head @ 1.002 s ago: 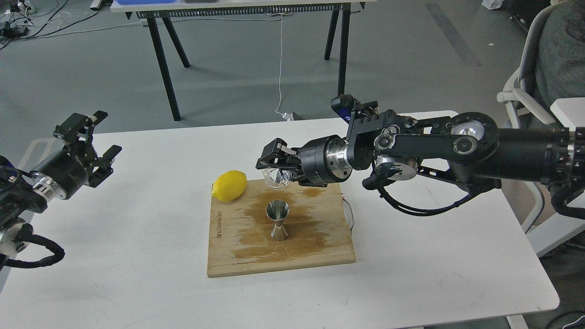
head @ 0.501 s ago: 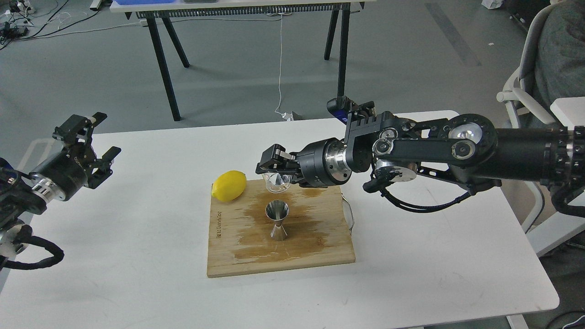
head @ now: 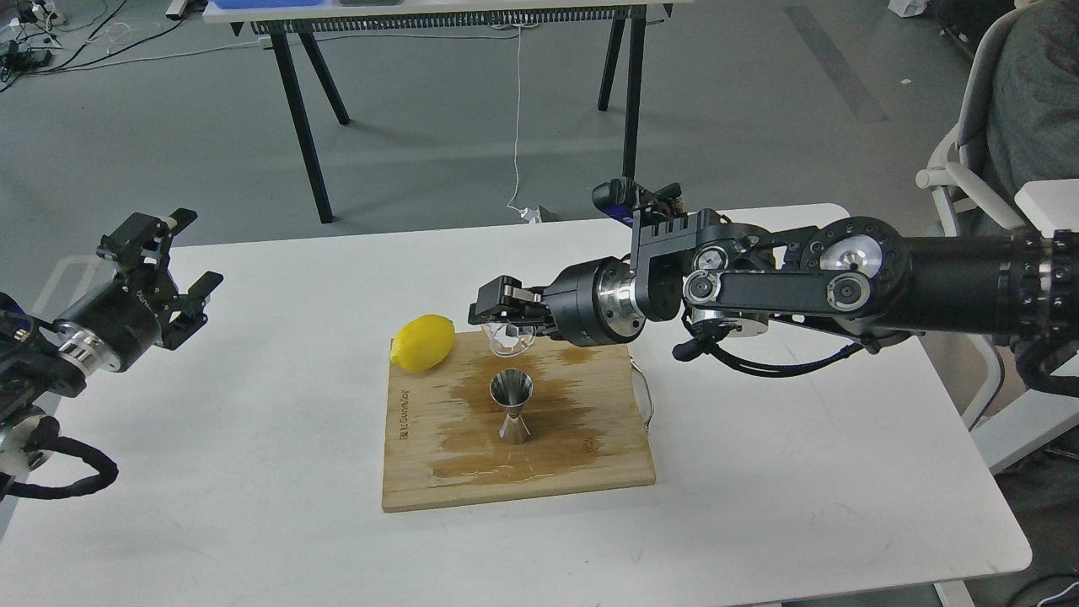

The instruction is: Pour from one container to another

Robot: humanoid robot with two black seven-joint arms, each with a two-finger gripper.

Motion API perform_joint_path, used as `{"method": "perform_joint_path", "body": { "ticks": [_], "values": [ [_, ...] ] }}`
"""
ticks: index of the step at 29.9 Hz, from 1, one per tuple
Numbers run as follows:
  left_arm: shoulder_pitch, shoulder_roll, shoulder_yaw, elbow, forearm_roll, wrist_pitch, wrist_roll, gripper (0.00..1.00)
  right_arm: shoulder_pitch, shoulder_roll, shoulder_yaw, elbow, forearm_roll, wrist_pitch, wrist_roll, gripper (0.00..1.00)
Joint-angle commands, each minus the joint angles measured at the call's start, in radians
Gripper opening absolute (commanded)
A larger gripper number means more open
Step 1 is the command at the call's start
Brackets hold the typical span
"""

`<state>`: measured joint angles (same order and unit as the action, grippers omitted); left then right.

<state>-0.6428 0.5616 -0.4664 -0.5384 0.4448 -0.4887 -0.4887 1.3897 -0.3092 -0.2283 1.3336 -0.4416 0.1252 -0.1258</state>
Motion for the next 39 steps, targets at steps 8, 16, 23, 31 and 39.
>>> {"method": "perform_joint_path", "body": {
  "ticks": [8,16,23,31,39],
  "values": [
    [0.002,0.0,0.0,0.0,0.0,0.0,0.0,0.99,0.0,0.007,-0.002,-0.002,-0.089,-0.01,0.057,0.26],
    [0.012,0.0,-0.006,0.0,0.0,0.0,0.0,0.99,0.003,0.009,-0.026,-0.001,-0.118,-0.01,0.071,0.26],
    [0.012,0.0,-0.006,0.002,0.0,0.0,0.0,0.99,0.005,0.01,-0.028,-0.001,-0.124,-0.01,0.089,0.26],
    [0.018,0.0,-0.008,0.002,0.0,0.0,0.0,0.99,0.022,0.007,-0.031,0.004,-0.155,-0.012,0.103,0.26],
    [0.02,0.001,-0.008,0.002,0.0,0.0,0.0,0.99,0.029,0.009,-0.031,0.004,-0.158,-0.012,0.114,0.26]
  ]
}}
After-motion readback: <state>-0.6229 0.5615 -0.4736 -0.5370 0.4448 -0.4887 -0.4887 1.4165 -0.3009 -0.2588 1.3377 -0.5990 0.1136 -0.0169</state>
